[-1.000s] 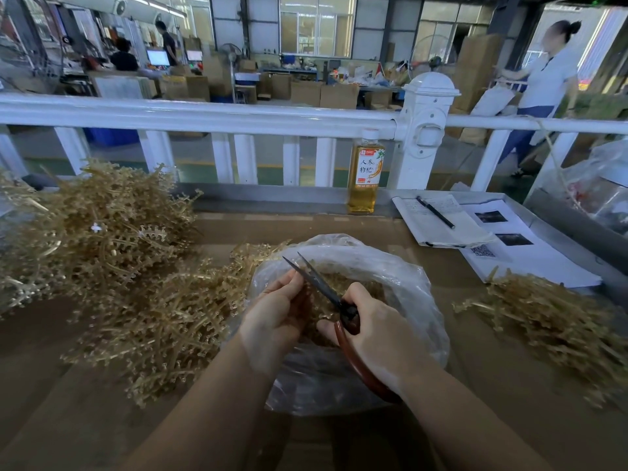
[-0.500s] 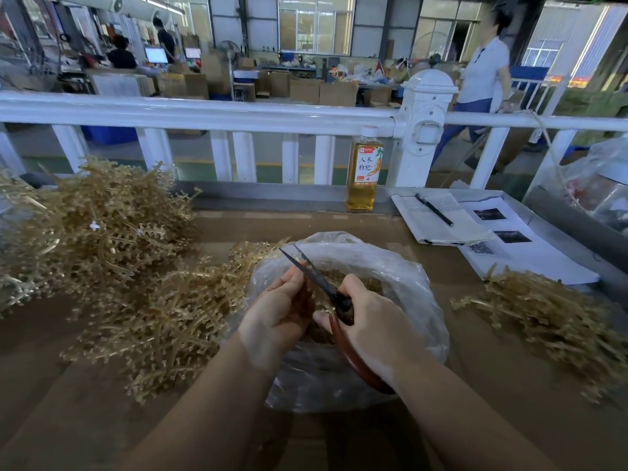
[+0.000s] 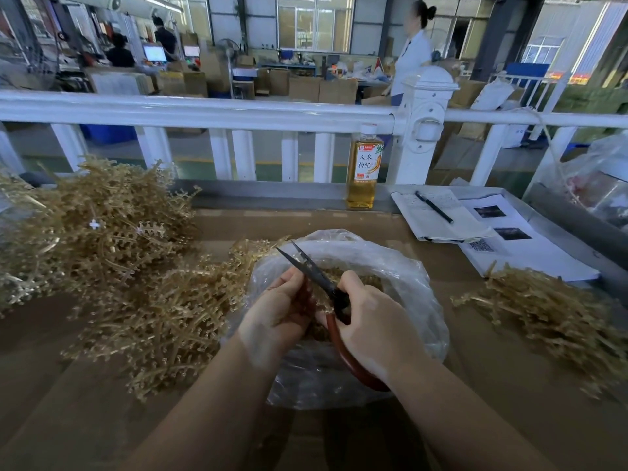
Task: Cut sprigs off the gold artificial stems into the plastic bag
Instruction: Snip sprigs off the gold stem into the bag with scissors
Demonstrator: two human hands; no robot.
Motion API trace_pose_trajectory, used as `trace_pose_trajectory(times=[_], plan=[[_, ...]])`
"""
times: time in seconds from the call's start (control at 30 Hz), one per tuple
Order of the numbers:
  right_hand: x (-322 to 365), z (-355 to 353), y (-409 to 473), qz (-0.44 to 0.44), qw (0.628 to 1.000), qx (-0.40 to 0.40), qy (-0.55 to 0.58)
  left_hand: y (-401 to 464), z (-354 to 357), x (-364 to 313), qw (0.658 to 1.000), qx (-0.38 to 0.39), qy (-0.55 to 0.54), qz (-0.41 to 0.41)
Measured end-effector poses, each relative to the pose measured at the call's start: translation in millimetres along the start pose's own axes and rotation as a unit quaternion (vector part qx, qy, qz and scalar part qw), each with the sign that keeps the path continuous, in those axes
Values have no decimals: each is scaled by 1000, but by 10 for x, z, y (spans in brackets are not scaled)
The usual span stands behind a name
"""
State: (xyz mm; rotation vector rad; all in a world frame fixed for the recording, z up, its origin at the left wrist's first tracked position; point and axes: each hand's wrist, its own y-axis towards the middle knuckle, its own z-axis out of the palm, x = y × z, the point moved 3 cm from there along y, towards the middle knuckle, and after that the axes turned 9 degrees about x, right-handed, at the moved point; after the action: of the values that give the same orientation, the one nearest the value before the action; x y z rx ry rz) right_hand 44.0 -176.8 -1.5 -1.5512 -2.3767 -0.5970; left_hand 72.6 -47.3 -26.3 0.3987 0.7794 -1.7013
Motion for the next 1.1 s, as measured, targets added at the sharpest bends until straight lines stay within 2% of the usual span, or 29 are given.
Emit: trace_pose_trajectory(times=[0.6, 1.1], plan=[[18, 28, 7, 17, 1000, -3, 21, 18, -32, 10, 1000, 19, 17, 5], [-21, 29, 23, 12, 1000, 7, 22, -34, 10, 24, 999, 1, 32, -5]])
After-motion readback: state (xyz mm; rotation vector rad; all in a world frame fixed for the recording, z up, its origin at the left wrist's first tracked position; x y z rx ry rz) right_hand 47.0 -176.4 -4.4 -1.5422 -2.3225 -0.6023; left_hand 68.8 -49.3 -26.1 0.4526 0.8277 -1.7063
